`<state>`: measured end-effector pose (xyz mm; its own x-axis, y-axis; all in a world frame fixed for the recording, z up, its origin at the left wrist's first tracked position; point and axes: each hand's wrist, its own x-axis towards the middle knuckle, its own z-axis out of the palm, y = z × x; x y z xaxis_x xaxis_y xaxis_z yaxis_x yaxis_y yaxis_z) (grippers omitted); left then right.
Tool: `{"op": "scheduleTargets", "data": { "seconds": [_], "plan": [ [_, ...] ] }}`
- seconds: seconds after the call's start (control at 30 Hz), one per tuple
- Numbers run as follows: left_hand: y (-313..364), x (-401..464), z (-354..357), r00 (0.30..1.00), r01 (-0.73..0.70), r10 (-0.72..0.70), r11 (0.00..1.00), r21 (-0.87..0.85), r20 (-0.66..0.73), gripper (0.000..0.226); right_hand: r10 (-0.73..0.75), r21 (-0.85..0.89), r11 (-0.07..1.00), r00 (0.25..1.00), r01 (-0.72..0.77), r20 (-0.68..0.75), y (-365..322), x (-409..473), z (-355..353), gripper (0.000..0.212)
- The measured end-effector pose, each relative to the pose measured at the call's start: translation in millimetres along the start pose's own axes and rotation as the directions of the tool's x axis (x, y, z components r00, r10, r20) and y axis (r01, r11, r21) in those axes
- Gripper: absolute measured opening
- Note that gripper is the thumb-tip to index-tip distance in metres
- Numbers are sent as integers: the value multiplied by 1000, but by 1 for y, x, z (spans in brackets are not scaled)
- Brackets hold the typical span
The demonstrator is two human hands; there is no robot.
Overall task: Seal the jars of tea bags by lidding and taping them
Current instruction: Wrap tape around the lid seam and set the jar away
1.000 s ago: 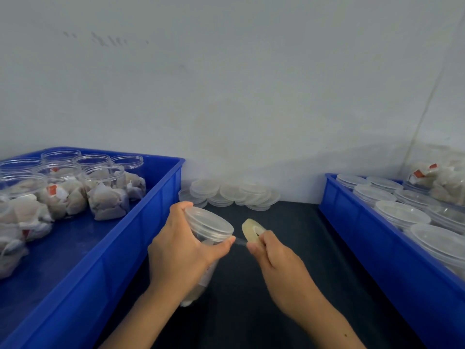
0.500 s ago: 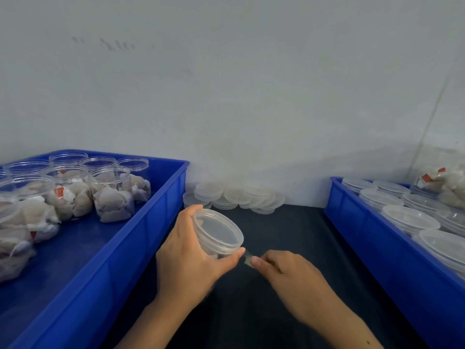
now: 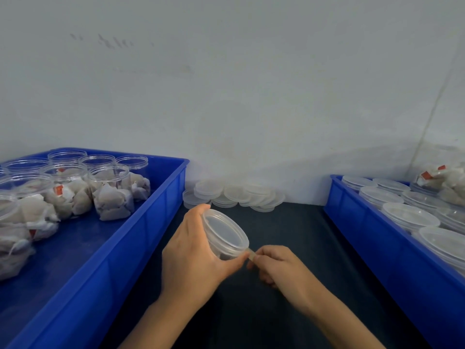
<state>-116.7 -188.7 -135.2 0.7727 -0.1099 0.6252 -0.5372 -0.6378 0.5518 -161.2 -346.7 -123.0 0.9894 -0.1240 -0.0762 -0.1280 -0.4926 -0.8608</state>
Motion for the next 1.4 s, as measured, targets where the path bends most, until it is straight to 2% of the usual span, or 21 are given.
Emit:
{"op": "scheduleTargets", "data": {
  "seconds": [0.2, 0.43, 0.67, 1.03, 1.2, 1.4],
  "plan": [
    [0, 0, 1, 1000, 4, -4, 1000, 13, 19, 99, -80, -75, 995, 977, 67, -196, 2, -1, 13, 25],
    [-2, 5, 0, 999, 45, -45, 999, 17, -7, 96, -114, -51, 993, 970, 106, -216, 6, 0, 19, 35],
    [6, 4, 5, 1000, 28, -27, 994, 102, -13, 100, -95, -169, 985, 943, 42, -320, 8, 4, 21, 32],
    [11, 2, 6, 996, 78, -70, 989, 128, -63, 102, 32, -155, 984, 946, -86, -324, -3, 12, 25, 10],
    [10, 3, 7, 993, 84, -74, 989, 119, -92, 99, 79, -192, 970, 943, -147, -324, -11, 15, 25, 15],
    [8, 5, 2, 989, 132, -128, 989, 61, -67, 96, 127, -158, 969, 934, -189, -335, -14, 24, 31, 17]
  ]
}}
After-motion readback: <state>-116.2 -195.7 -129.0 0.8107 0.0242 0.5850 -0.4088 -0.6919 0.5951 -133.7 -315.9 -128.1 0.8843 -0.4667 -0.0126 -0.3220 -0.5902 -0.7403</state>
